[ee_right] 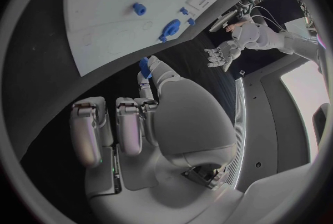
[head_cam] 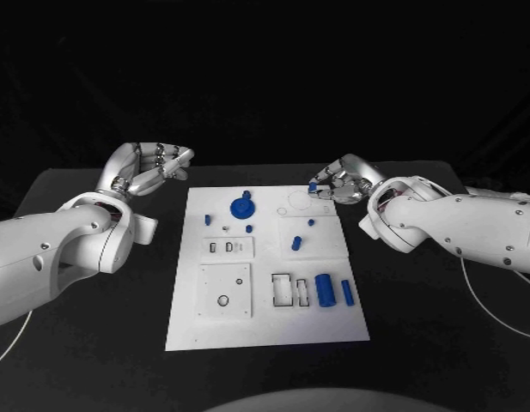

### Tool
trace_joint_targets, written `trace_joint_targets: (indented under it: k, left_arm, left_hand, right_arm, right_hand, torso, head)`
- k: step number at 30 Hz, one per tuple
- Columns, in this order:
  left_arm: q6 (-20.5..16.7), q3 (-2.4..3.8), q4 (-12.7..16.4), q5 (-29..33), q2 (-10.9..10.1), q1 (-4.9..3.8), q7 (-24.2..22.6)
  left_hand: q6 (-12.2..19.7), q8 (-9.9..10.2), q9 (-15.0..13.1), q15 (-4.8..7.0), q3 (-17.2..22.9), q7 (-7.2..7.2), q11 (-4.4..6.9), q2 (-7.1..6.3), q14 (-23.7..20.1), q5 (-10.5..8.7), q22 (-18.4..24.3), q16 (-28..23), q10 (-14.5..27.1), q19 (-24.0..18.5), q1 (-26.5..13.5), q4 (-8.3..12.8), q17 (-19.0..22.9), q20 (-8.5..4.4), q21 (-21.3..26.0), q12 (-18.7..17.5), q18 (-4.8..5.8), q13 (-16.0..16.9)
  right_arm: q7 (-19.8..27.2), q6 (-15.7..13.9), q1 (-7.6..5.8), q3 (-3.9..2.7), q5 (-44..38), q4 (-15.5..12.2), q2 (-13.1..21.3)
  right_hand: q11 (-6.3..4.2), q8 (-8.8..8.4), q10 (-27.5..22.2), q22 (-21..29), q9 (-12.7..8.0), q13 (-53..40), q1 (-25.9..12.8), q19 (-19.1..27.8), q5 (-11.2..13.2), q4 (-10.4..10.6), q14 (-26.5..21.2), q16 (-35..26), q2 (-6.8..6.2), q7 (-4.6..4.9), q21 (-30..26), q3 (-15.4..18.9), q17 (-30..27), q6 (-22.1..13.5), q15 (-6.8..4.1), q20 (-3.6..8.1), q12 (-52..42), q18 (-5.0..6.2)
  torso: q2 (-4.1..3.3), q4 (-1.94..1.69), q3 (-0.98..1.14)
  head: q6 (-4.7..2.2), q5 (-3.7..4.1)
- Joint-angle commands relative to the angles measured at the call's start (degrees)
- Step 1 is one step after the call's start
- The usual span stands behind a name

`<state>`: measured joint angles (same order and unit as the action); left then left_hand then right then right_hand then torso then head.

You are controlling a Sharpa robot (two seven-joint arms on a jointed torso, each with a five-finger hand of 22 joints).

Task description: Assemble the parts on the task board

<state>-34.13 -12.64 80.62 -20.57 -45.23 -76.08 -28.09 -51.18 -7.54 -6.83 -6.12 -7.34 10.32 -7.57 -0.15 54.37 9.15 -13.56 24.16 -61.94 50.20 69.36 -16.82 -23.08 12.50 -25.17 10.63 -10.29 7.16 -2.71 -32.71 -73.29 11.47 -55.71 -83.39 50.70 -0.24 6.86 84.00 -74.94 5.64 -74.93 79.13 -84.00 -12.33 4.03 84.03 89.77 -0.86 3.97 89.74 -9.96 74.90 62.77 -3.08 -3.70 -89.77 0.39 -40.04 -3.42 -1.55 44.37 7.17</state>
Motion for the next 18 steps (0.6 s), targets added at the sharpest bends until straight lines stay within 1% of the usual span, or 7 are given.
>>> trace_joint_targets:
  k: [1,3,9,12,13,14,18]
  left_arm:
    - [0.66,0.04,0.06,0.15,0.25,-0.03,-0.72]
    - [0.68,0.04,0.09,0.15,0.27,-0.03,-0.72]
    - [0.67,0.04,0.1,0.15,0.33,-0.03,-0.7]
    - [0.68,0.03,0.13,0.15,0.31,-0.03,-0.69]
    - [0.69,0.03,0.14,0.15,0.3,-0.03,-0.69]
    - [0.68,0.03,0.15,0.15,0.3,-0.03,-0.68]
    - [0.7,0.03,0.13,0.15,0.32,-0.03,-0.69]
  left_hand:
    - [0.24,0.37,-0.1,0.08,-0.29,0.34,-0.13,0.18,-0.39,-0.04,0.05,-0.4,0.41,-0.3,0.33,0.08,0.05,0.3,0.28,-0.01,-0.12,0.05]
    - [0.24,0.37,-0.1,0.08,-0.29,0.34,-0.13,0.18,-0.39,-0.04,0.05,-0.4,0.41,-0.3,0.33,0.08,0.05,0.3,0.28,-0.01,-0.12,0.05]
    - [0.24,0.37,-0.1,0.08,-0.29,0.34,-0.13,0.18,-0.39,-0.04,0.05,-0.4,0.41,-0.3,0.33,0.08,0.05,0.3,0.28,-0.01,-0.12,0.05]
    - [0.24,0.37,-0.1,0.08,-0.29,0.34,-0.13,0.18,-0.39,-0.04,0.05,-0.4,0.41,-0.3,0.33,0.08,0.05,0.3,0.28,-0.01,-0.12,0.05]
    - [0.24,0.37,-0.1,0.08,-0.29,0.34,-0.13,0.18,-0.39,-0.04,0.05,-0.4,0.41,-0.3,0.33,0.08,0.05,0.3,0.28,-0.01,-0.12,0.05]
    - [0.24,0.37,-0.1,0.08,-0.29,0.34,-0.13,0.18,-0.39,-0.04,0.05,-0.4,0.41,-0.3,0.33,0.08,0.05,0.3,0.28,-0.01,-0.12,0.05]
    - [0.24,0.37,-0.1,0.08,-0.29,0.34,-0.13,0.18,-0.39,-0.04,0.05,-0.4,0.41,-0.3,0.33,0.08,0.05,0.3,0.28,-0.01,-0.12,0.05]
  right_arm:
    - [0.0,0.2,-0.37,0.01,3.68,-2.21,0.11]
    - [-0.61,1.15,-0.53,0.01,4.11,-3.68,0.1]
    - [-2.37,3.45,-0.63,0.02,4.78,-7.51,-0.37]
    - [-3.06,3.61,-0.54,0.02,4.93,-8.9,-0.84]
    - [-3.28,3.52,-0.5,0.02,4.96,-9.3,-1.05]
    - [-3.42,3.47,-0.48,0.02,4.95,-9.52,-1.18]
    - [-4.46,2.91,-0.33,0.03,4.55,-10.6,-2.26]
  right_hand:
    - [0.44,0.11,6.0,-15.06,0.04,-15.07,-0.32,-6.0,-0.1,-0.22,5.97,0.23,0.11,-0.43,0.26,0.05,15.1,0.89,-0.11,0.47,-0.23,-0.39]
    - [0.52,0.09,6.0,-15.06,0.03,-15.07,-0.35,-6.0,-0.02,-0.25,5.97,0.23,0.03,-0.35,0.26,0.11,15.1,0.96,-0.07,0.45,-0.23,-0.39]
    - [0.71,-0.05,6.0,-15.06,-0.03,-15.07,-0.43,-6.0,0.21,-0.3,5.97,0.23,-0.12,-0.15,0.26,0.26,15.1,1.0,0.04,0.38,-0.23,-0.39]
    - [0.8,-0.12,6.0,-15.06,-0.06,-15.07,-0.52,-6.0,0.33,-0.28,5.97,0.23,-0.16,-0.04,0.26,0.32,15.1,1.01,0.11,0.34,-0.23,-0.39]
    - [0.85,-0.14,6.0,-15.06,-0.07,-15.07,-0.55,-6.0,0.38,-0.27,5.97,0.23,-0.16,0.03,0.26,0.35,15.1,1.06,0.14,0.31,-0.23,-0.39]
    - [0.92,-0.15,6.0,-15.06,-0.07,-15.07,-0.59,-6.0,0.45,-0.27,5.97,0.23,-0.17,0.1,0.26,0.38,15.1,1.12,0.18,0.29,-0.23,-0.39]
    - [1.08,-0.25,6.0,-15.06,-0.12,-15.07,-0.68,-6.0,0.61,-0.28,5.97,0.23,-0.28,0.29,0.26,0.49,15.1,1.15,0.28,0.21,-0.23,-0.39]
  torso:
    - [-0.05,-0.04,-0.04]
    - [-0.07,0.01,0.0]
    - [0.01,-0.02,-0.04]
    - [-0.01,0.0,0.01]
    - [0.0,0.0,0.02]
    - [-0.02,0.02,0.03]
    - [0.03,0.0,-0.02]
  head:
    - [0.07,-0.43]
    - [0.1,-0.85]
    - [0.23,-1.87]
    - [0.31,-2.37]
    - [0.31,-2.43]
    - [0.34,-2.79]
    - [0.61,-3.48]
